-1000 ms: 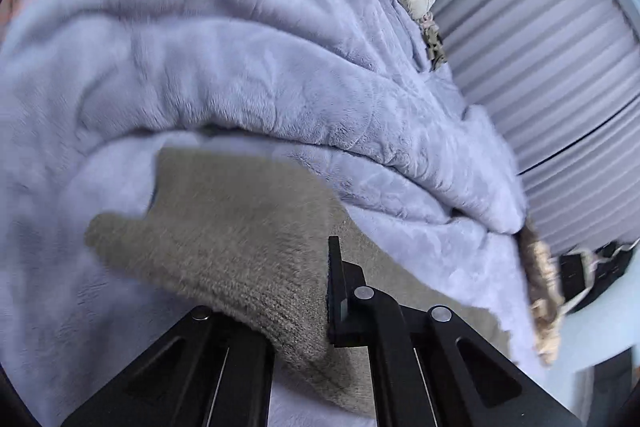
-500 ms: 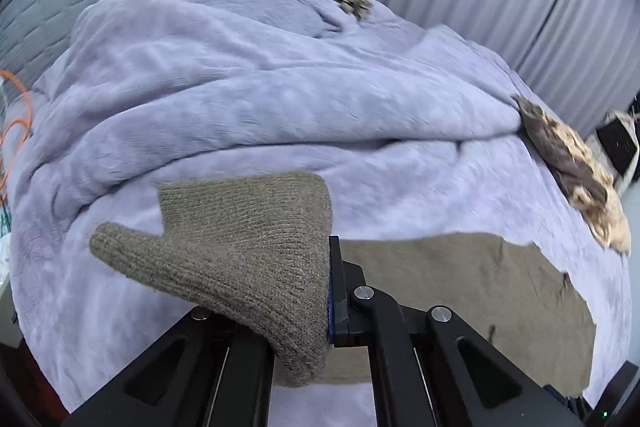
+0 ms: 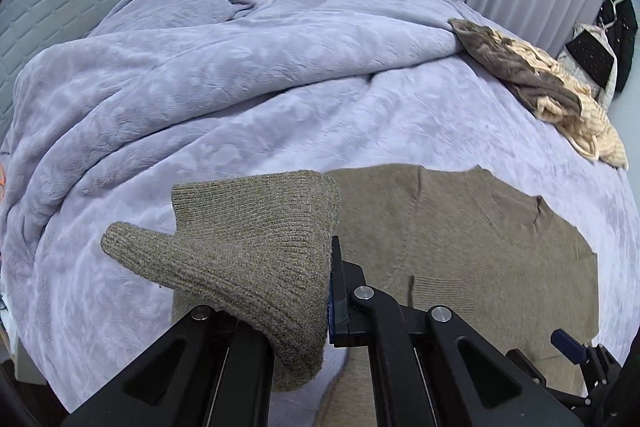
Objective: Fold small clothes
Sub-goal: 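Carry the held sleeve across the sweater body with the left gripper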
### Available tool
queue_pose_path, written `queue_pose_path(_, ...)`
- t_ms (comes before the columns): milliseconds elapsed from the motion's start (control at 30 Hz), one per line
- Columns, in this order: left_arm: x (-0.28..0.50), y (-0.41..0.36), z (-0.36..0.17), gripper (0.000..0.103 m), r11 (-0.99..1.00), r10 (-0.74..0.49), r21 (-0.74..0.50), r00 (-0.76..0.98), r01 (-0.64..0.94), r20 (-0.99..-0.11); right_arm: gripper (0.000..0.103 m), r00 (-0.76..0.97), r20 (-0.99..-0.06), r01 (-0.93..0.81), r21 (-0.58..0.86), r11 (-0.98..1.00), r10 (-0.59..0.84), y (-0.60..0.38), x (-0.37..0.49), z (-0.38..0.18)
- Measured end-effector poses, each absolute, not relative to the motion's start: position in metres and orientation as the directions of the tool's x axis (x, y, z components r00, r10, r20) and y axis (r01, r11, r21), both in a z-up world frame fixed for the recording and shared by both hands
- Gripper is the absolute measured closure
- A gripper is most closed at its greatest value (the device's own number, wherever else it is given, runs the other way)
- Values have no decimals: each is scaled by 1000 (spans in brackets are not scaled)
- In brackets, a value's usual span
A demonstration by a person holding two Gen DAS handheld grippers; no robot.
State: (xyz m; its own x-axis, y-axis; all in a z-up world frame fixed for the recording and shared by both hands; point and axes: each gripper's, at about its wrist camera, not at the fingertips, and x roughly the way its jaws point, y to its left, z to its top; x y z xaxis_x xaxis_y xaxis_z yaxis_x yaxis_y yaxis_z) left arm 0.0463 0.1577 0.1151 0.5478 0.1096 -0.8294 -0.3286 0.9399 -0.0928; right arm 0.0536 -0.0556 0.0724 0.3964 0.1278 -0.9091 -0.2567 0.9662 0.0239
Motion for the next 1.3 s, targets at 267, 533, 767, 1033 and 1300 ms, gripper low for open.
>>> queue_pose_path(267, 61, 112, 112, 98, 958, 117, -45, 527, -285, -842, 24, 403, -904, -240, 45, 970, 141, -80, 57, 71)
queue_pose_path(533, 81, 62, 111, 98, 972, 102, -25, 516, -234, -850, 24, 407, -904, -201, 51, 978, 131, -117, 65, 68)
queue_pose_path(767, 98, 20, 105, 98, 982, 99, 1, 505, -191, -858, 24, 411, -905, -164, 49, 985, 114, -151, 71, 65)
queue_pose_path(1033, 107, -27, 99, 98, 990, 93, 29, 498, -135, -862, 24, 406, -908, -130, 53, 990, 102, -184, 74, 59)
queue_pose_path(1300, 107, -68, 103, 98, 995, 92, 64, 508, -72, -856, 24, 407, -907, -92, 82, 992, 112, -214, 76, 54)
